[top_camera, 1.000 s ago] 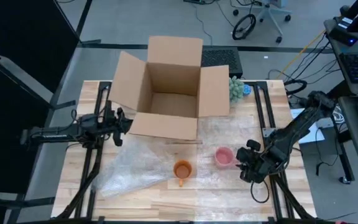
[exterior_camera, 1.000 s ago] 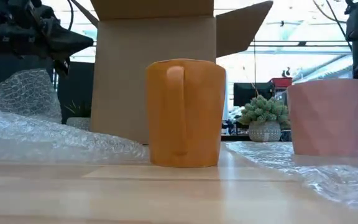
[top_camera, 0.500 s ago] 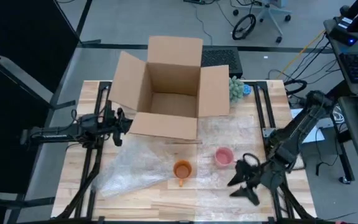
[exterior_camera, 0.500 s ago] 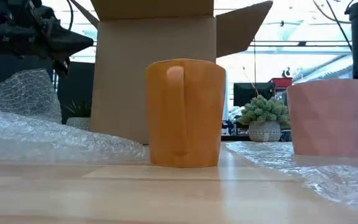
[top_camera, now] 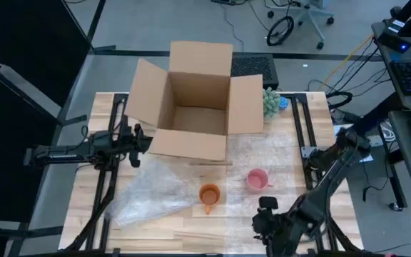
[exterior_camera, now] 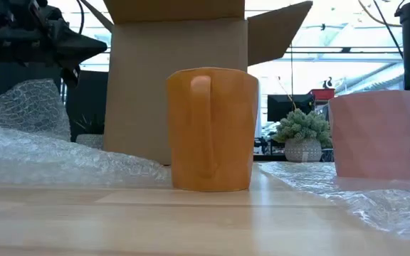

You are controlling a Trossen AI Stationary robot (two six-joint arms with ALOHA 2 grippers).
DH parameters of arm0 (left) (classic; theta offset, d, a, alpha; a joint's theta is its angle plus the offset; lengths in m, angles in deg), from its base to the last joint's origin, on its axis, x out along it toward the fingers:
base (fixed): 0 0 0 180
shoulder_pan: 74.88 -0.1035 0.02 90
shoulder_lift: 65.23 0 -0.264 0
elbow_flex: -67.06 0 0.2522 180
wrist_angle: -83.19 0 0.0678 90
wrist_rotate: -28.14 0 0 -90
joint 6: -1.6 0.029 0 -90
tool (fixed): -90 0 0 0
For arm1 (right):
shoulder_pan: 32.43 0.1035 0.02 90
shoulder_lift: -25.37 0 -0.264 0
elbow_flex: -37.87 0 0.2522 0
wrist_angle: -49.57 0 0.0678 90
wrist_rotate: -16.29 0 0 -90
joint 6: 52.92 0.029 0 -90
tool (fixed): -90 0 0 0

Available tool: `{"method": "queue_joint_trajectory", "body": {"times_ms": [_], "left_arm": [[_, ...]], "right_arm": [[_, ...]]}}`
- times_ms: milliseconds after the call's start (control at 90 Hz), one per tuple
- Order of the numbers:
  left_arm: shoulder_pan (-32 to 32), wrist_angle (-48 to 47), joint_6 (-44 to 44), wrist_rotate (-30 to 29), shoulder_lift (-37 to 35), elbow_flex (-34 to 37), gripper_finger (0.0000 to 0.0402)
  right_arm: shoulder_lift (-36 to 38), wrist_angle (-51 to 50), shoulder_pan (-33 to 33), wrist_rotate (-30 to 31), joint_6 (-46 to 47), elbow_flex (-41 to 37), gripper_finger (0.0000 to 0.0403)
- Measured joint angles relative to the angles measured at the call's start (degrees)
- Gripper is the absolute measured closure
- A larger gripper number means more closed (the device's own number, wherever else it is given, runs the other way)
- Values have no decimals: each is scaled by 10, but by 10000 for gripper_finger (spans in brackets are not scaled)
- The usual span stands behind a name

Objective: Wrap mug
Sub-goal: Wrap the pink mug with the transparent bubble wrap

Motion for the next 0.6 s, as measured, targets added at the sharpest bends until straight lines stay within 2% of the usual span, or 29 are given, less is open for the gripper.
{"method": "queue_joint_trajectory", "body": {"times_ms": [278,489,600], "left_arm": [[0,-2,-6,8,0,0,402],[0,-22,-9,15,0,0,402],[0,-33,-9,15,0,0,402]], "right_arm": [[-122,28,14,-69,60,25,259],[-184,131,20,-86,79,25,259],[-209,130,26,-86,102,25,259]]}}
